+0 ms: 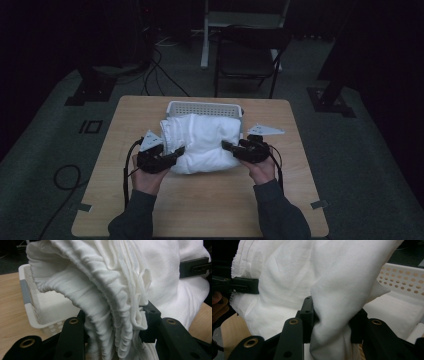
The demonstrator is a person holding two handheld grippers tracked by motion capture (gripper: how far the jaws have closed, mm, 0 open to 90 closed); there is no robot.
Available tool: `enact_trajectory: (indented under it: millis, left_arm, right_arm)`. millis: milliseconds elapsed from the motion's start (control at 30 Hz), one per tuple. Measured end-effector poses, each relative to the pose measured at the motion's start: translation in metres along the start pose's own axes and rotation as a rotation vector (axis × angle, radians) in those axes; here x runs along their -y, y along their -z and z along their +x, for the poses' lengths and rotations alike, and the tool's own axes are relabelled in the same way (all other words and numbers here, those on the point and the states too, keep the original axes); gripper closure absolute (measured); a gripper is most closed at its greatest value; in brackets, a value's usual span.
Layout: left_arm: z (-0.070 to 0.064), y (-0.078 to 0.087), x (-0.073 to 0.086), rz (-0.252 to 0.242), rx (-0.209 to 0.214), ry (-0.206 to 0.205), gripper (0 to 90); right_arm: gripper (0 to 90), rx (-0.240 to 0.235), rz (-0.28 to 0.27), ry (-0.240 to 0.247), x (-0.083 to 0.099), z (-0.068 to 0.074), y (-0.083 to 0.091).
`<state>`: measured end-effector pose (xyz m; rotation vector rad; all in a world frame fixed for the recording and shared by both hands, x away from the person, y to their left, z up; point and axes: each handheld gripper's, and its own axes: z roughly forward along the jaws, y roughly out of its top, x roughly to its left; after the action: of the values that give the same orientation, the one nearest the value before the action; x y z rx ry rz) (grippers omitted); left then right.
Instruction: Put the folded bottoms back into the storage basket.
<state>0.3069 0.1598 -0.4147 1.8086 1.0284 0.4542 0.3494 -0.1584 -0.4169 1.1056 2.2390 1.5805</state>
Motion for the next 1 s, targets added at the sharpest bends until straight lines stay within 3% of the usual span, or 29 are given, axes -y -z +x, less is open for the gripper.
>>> enact_trajectory:
  millis: [1000]
  left_arm:
    - [0.020, -0.012, -0.025, -0.011, 0.003, 0.029, 57.9]
  right_arm:
    - [65.1, 0.025, -0.014, -0.010, -0.025, -0.012, -0.014]
